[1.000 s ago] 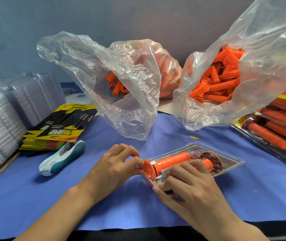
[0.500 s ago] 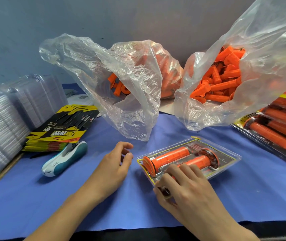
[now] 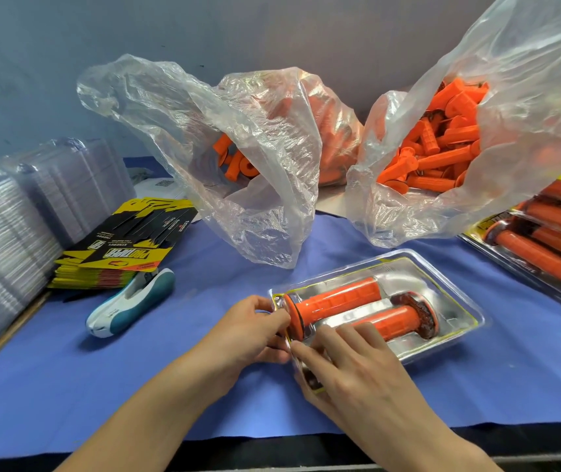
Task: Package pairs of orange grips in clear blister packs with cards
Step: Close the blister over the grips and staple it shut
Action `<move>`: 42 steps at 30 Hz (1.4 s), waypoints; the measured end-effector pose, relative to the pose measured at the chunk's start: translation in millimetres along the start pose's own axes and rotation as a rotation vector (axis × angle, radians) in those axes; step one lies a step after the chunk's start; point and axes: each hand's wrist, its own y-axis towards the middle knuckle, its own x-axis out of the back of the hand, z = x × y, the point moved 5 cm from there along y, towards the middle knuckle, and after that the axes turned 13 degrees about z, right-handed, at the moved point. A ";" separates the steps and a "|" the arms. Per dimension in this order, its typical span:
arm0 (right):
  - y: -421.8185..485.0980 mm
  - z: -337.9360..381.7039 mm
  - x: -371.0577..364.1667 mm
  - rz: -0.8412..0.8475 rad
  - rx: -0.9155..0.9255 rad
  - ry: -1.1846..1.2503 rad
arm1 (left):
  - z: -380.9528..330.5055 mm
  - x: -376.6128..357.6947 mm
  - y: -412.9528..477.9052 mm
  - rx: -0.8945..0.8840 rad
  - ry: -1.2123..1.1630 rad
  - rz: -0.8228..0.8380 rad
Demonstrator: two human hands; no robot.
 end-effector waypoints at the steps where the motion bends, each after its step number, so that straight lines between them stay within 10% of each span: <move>1: 0.0 0.6 1.0 0.004 0.007 -0.001 | -0.1 0.5 1.1 -0.001 0.022 -0.011; 34: -4.0 -24.4 14.0 0.093 -0.165 0.013 | -2.0 -4.4 -21.4 0.146 0.420 0.233; 42: -6.4 -21.7 5.6 0.064 0.051 0.169 | 5.5 -17.5 -23.7 0.134 0.300 0.308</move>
